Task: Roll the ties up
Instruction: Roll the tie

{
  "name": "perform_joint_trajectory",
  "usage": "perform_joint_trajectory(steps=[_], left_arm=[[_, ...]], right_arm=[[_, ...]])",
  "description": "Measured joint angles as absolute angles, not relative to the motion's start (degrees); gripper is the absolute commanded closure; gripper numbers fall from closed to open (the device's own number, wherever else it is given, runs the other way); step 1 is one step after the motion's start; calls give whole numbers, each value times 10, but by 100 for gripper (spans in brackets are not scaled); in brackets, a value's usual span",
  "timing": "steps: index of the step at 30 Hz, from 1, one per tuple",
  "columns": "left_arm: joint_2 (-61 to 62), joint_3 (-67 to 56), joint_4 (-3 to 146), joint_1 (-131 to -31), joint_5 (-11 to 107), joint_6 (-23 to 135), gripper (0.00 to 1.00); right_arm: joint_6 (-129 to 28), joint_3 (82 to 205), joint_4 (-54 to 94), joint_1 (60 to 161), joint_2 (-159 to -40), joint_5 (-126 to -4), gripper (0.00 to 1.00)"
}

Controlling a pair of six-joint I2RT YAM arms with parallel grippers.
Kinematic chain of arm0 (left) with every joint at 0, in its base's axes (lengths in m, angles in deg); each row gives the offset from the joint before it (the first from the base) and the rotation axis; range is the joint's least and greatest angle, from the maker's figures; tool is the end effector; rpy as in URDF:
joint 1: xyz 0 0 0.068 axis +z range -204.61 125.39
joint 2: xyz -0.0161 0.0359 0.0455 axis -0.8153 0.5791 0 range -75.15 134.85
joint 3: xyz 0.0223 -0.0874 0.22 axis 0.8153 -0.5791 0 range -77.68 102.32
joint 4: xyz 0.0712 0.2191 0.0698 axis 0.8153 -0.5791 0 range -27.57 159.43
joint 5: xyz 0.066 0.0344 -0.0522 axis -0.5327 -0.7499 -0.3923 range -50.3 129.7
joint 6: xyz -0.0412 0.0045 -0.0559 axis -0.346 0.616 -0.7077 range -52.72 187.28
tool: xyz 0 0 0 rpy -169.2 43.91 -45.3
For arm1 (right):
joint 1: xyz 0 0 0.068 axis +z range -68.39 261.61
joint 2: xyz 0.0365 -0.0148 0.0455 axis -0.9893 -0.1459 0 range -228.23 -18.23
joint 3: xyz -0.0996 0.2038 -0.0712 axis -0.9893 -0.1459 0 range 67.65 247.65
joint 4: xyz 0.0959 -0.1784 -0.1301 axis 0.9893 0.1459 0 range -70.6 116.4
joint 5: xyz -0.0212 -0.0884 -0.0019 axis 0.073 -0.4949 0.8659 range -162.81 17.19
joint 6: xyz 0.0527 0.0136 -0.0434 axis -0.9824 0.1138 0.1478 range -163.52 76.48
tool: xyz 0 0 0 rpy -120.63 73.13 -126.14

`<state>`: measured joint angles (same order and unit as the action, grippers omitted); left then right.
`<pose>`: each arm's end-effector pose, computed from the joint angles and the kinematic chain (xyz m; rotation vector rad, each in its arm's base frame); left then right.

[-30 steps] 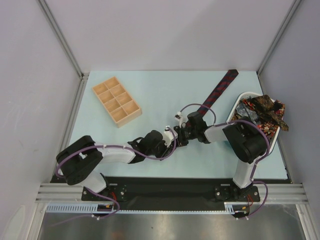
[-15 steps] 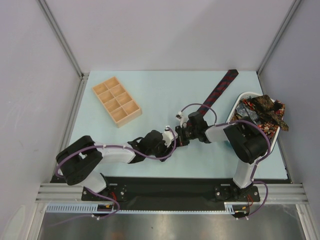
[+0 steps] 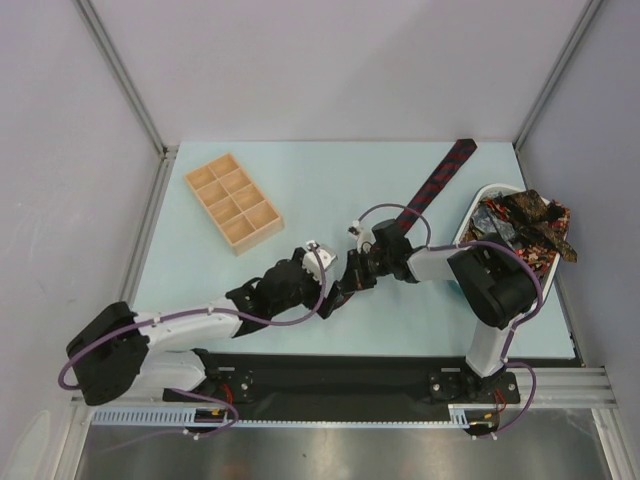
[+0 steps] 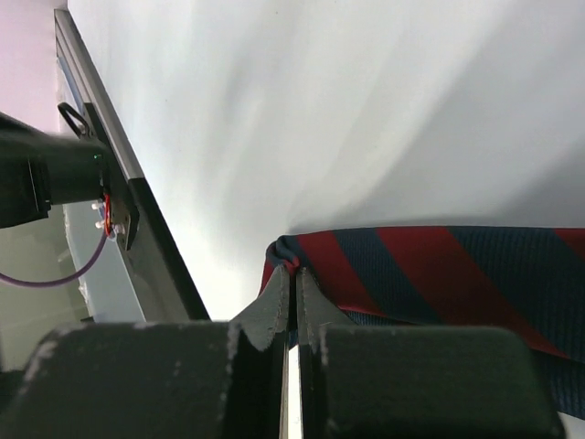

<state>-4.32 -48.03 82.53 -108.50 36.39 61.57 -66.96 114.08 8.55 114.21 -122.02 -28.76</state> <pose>0.1604 -0.2141 0.1656 0.8282 1.9424 -0.5765 0.2516 0.2078 0.0962 -0.5989 2.4482 1.3550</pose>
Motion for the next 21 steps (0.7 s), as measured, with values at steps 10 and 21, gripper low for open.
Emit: perform_joint_trajectory(steps=[10, 21], left_arm=[[-61, -477, 829, -1085, 281, 618, 0], [74, -444, 832, -1108, 324, 660, 0]], right_arm=[[-657, 1176, 109, 1153, -1219, -295, 100], [-625, 1201, 135, 1148, -1237, -288, 99]])
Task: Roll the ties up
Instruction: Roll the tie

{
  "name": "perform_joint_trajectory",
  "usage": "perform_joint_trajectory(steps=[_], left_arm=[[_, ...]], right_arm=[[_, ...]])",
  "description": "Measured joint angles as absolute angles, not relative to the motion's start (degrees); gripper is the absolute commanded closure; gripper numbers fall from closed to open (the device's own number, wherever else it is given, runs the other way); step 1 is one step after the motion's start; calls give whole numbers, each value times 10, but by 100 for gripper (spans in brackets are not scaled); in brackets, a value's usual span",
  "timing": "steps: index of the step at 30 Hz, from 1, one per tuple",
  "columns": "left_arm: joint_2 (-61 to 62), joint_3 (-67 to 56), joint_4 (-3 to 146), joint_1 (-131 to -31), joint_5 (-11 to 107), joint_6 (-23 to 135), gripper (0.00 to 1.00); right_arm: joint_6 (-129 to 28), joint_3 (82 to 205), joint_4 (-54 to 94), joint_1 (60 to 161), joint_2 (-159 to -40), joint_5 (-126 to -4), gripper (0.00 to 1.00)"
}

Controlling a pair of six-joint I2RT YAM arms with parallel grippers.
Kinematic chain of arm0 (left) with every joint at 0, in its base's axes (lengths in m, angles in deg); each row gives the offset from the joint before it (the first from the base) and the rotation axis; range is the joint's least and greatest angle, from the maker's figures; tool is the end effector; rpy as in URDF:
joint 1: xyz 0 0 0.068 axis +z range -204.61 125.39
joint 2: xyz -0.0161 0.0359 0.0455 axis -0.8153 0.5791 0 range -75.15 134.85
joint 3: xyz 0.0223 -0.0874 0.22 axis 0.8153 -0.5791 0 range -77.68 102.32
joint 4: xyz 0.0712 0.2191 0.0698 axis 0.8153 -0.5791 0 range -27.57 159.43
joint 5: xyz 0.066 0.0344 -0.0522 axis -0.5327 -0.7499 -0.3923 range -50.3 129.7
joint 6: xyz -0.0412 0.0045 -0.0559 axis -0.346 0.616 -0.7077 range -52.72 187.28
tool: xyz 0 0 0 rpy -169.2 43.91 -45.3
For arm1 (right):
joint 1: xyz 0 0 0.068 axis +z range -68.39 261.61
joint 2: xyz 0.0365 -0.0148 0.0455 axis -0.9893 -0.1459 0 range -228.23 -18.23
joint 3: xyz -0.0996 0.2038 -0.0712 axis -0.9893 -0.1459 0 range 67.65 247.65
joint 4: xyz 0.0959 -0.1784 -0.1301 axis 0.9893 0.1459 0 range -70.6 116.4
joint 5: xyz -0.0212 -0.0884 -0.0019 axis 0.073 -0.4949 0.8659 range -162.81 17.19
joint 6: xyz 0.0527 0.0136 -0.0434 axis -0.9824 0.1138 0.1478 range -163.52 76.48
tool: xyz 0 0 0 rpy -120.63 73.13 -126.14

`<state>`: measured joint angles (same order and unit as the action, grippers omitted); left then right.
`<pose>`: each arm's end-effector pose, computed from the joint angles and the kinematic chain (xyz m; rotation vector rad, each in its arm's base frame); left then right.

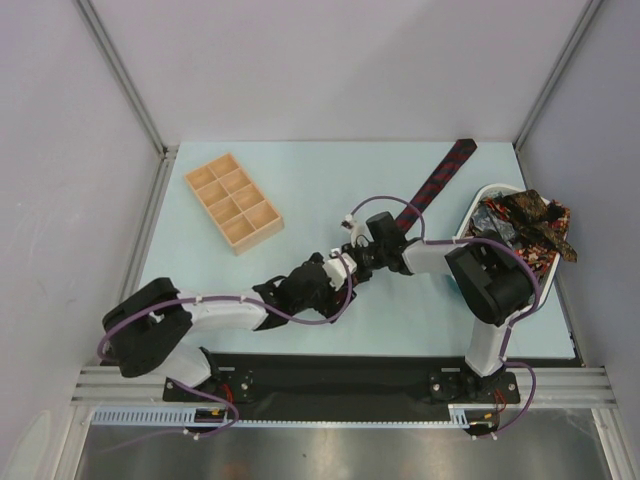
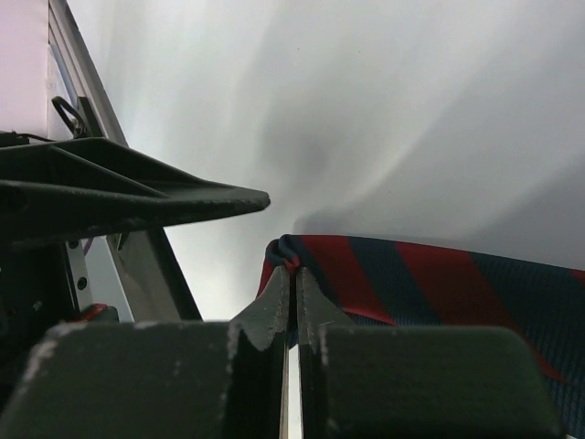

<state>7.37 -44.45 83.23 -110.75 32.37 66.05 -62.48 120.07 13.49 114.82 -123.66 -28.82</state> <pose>0.1660 -0.2342 0.1339 0.9564 1.9996 -0.4233 0.2634 0.2196 0.1071 -0.6975 2.4096 1.3270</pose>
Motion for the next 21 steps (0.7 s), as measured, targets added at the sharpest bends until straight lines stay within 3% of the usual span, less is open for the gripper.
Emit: perform_joint_trajectory(steps=[11, 16, 21], left_arm=[[157, -381, 819, -1115, 308, 680, 9], [189, -358, 802, -1115, 296, 683, 30], [210, -335, 783, -1116, 296, 683, 42]], right_arm=[[-639, 1181, 103, 1134, -1247, -257, 99], [-645, 1178, 92, 1132, -1249, -248, 99], [-649, 1173, 82, 1128, -1249, -243, 99]])
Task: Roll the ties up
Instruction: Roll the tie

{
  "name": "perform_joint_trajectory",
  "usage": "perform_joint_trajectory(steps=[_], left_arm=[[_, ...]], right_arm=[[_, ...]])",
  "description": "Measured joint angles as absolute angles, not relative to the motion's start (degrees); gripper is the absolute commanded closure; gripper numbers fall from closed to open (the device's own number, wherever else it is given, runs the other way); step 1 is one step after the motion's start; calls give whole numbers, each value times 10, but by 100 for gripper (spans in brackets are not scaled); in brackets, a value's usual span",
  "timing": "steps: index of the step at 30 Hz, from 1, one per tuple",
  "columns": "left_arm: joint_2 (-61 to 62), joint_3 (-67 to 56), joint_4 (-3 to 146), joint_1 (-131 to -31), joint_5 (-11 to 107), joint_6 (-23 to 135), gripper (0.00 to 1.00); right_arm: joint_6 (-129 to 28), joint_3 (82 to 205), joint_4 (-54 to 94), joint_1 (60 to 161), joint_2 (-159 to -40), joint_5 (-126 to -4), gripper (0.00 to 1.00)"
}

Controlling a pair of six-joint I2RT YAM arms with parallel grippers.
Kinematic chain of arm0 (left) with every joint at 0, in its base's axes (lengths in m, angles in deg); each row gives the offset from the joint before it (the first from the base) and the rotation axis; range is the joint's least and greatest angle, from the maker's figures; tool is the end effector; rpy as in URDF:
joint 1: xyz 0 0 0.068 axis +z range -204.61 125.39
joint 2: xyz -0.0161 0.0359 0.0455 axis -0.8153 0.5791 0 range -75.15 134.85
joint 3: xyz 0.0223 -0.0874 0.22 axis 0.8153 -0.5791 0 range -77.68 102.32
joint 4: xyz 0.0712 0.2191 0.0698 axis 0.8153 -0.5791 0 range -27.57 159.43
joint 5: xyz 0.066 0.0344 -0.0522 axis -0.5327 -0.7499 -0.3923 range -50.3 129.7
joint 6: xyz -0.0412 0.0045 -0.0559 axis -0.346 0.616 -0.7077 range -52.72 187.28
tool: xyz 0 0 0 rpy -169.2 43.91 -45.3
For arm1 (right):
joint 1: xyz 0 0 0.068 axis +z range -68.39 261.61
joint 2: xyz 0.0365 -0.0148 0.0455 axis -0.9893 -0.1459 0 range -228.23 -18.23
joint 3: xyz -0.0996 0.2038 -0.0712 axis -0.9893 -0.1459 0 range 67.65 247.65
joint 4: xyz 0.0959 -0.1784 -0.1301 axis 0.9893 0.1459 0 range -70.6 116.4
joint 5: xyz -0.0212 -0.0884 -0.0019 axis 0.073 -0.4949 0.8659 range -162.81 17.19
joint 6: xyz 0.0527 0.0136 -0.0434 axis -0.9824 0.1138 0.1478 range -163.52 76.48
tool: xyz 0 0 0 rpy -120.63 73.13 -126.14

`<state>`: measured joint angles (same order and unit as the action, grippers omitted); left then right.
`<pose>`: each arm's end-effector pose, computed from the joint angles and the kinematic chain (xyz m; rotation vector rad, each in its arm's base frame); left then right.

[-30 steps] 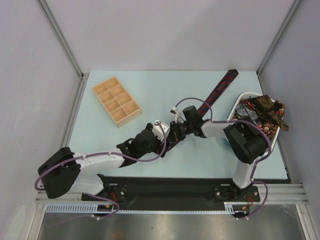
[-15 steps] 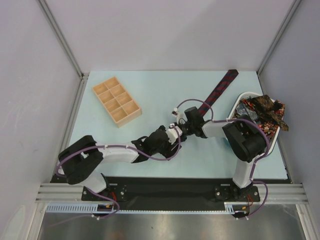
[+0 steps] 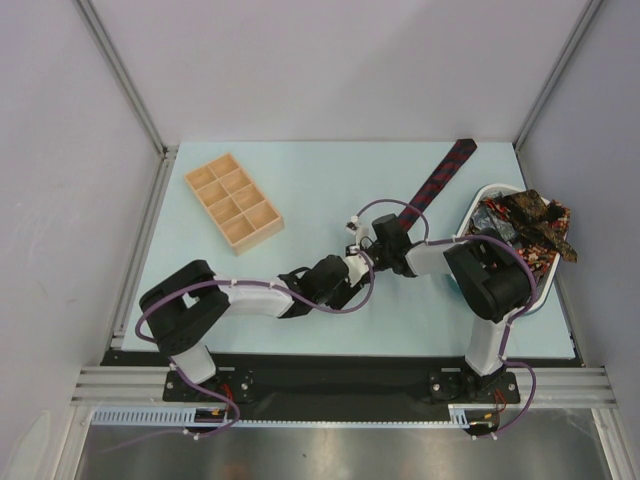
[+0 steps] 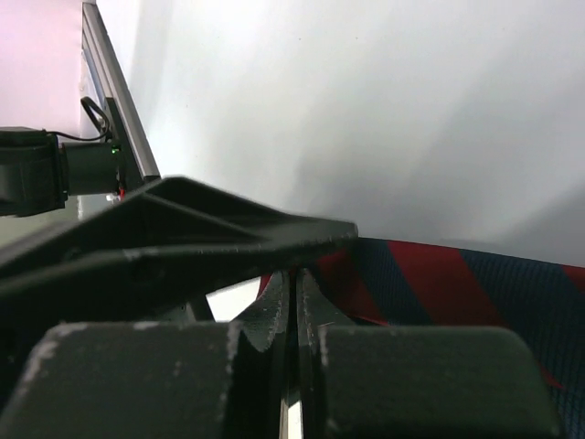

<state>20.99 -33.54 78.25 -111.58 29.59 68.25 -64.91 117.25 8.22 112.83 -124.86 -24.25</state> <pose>0.1847 -0.2655 0.1125 1.0486 2.0783 -0.2911 0.2639 0.2097 0.0975 -0.6546 2.3955 1.4271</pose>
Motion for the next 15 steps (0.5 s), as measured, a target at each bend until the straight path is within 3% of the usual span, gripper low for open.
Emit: perform_joint_trajectory(steps=[5, 15], left_arm=[[213, -329, 770, -1115, 310, 688, 57], [212, -329, 764, -1115, 324, 693, 53]], right_arm=[[-653, 1170, 81, 1125, -1250, -238, 99], [-658, 1167, 84, 1119, -1254, -220, 99]])
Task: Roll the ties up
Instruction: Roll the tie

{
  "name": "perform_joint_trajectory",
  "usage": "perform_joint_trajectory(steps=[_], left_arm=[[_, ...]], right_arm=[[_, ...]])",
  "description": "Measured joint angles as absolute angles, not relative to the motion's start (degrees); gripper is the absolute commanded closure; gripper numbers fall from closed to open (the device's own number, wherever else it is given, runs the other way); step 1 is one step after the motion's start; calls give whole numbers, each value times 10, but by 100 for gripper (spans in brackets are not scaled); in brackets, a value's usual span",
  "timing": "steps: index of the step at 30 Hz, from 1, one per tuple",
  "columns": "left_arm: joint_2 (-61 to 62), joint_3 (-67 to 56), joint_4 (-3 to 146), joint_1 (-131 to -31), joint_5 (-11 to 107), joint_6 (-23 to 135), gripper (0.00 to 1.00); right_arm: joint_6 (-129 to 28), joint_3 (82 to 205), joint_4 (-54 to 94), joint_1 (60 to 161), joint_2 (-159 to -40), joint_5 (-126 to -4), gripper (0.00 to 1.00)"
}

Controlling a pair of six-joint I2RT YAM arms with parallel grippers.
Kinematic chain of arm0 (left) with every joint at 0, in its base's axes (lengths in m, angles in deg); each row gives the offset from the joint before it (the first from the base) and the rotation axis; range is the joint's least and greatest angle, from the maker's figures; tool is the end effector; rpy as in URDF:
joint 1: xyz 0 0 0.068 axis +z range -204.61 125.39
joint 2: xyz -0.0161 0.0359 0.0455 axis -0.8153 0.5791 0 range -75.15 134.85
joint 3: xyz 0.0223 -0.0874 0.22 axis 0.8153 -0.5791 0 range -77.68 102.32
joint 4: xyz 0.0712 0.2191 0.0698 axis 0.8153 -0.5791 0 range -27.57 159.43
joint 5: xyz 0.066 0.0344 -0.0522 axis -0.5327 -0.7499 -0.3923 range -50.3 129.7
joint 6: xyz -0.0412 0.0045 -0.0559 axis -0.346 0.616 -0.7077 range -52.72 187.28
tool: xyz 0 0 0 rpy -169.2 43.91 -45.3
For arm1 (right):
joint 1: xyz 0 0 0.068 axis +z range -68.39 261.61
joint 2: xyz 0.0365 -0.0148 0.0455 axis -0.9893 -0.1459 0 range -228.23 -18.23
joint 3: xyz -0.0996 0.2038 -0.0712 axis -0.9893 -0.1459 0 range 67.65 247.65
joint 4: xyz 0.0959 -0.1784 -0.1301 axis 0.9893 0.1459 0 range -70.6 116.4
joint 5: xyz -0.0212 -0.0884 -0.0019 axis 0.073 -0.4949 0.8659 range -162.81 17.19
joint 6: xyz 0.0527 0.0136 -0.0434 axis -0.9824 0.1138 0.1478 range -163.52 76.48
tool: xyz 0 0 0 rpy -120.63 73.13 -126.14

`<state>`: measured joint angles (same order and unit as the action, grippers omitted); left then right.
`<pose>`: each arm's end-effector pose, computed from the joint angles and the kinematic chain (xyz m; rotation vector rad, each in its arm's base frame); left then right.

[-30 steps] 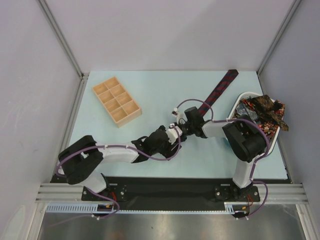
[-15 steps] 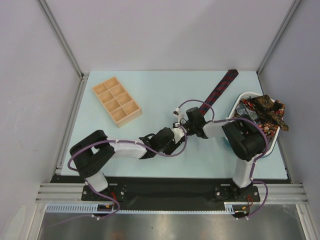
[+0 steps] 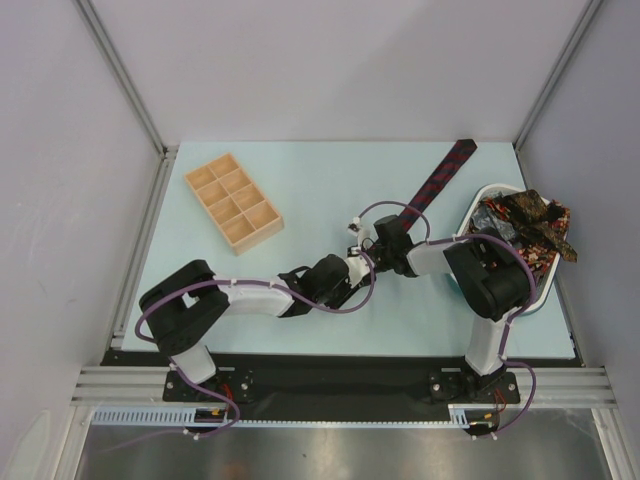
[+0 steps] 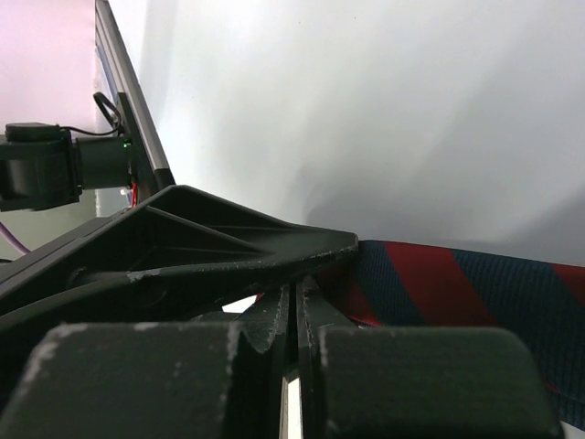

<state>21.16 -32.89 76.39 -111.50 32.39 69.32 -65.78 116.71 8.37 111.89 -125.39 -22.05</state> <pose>0.1827 -0.2667 0.1114 1.1070 2.0882 -0.3217 0.2633 0.2047 0.0933 -0.6291 2.4189 1.4730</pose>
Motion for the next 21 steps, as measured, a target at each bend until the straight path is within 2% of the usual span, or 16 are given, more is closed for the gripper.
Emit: perform_joint_trajectory(steps=[9, 12, 14, 17, 21], left_arm=[[212, -328, 763, -1116, 324, 693, 53], [211, -328, 762, -1117, 328, 693, 45], [211, -328, 762, -1118, 332, 693, 44], [209, -329, 760, -1119, 338, 693, 45], [209, -329, 757, -1119, 337, 694, 53]], right_arm=[[-641, 1176, 109, 1114, -1255, -222, 98], [-639, 1178, 111, 1106, -1258, -227, 99], [-638, 1182, 112, 1101, -1264, -228, 99], [-638, 1184, 111, 1097, -1276, -228, 99], [-640, 1187, 112, 1094, -1286, -222, 99]])
